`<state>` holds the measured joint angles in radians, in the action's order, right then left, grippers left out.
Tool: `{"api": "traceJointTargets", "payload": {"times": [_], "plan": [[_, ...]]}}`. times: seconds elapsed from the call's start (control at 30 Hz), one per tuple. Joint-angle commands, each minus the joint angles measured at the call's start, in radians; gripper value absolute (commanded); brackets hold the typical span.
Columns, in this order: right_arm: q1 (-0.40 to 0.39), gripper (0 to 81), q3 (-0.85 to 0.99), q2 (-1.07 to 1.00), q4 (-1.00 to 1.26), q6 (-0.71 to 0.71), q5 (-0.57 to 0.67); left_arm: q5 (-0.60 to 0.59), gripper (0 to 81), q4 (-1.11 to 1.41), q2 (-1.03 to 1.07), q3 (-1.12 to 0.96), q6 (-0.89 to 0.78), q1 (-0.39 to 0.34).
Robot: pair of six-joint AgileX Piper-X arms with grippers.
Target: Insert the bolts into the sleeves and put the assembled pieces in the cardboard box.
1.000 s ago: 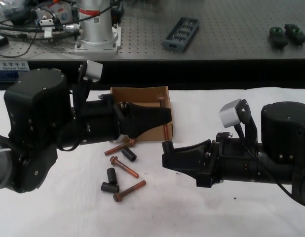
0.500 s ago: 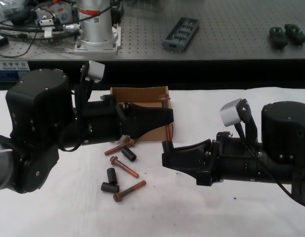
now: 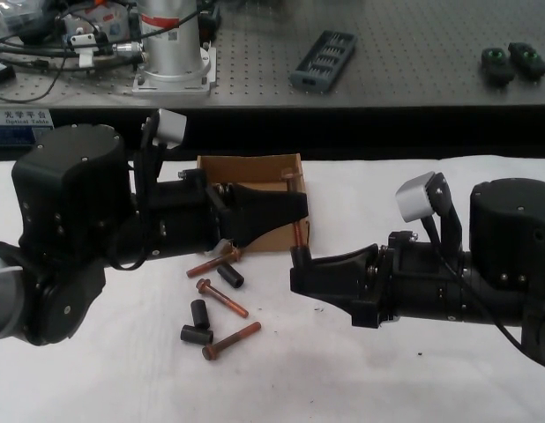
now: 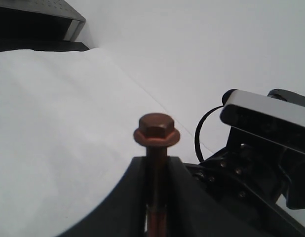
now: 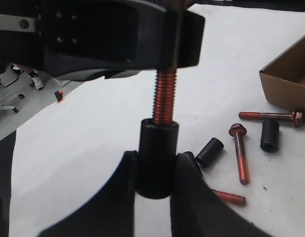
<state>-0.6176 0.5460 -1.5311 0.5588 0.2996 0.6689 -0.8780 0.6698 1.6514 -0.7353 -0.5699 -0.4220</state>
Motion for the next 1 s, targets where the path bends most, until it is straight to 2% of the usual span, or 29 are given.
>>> {"api": "traceJointTargets", "payload": {"times": [0.0, 0.4, 0.47, 0.5, 0.57, 0.6, 0.63, 0.77, 0.87, 0.97], "plan": [[-0.001, 0.7, 0.003, 0.001, 0.051, 0.03, -0.033, -0.008, 0.6, 0.013, -0.013, -0.008, -0.016, -0.005], [-0.001, 0.7, 0.005, 0.001, 0.112, 0.067, -0.054, -0.024, 0.8, 0.013, -0.013, -0.008, -0.016, -0.005], [-0.001, 0.7, 0.005, 0.001, 0.112, 0.067, -0.054, -0.036, 9.5, 0.013, -0.013, -0.008, 0.013, -0.005], [-0.001, 0.7, 0.005, 0.001, 0.112, 0.067, -0.056, -0.039, 17.4, 0.013, -0.013, -0.008, 0.026, -0.005], [-0.001, 0.7, 0.005, 0.001, 0.112, 0.067, -0.057, -0.032, 38.6, 0.013, -0.013, -0.008, 0.039, -0.005], [-0.001, 0.7, 0.005, 0.001, 0.117, 0.058, -0.047, -0.016, 46.8, 0.013, -0.013, -0.008, 0.039, -0.005], [-0.001, 0.7, 0.005, 0.001, 0.124, 0.051, -0.024, -0.006, 51.1, 0.013, -0.013, -0.008, 0.039, 0.003], [0.007, 0.7, 0.005, 0.001, 0.124, 0.059, -0.032, 0.032, 51.6, 0.079, -0.016, -0.008, 0.077, 0.052], [0.025, 0.7, 0.017, 0.001, 0.11, 0.076, -0.062, 0.124, 49.7, 0.087, -0.034, -0.014, 0.105, 0.117], [0.05, 0.7, 0.096, -0.015, -0.004, 0.037, -0.097, 0.141, 46.2, 0.02, -0.071, -0.014, 0.153, 0.193]]}}
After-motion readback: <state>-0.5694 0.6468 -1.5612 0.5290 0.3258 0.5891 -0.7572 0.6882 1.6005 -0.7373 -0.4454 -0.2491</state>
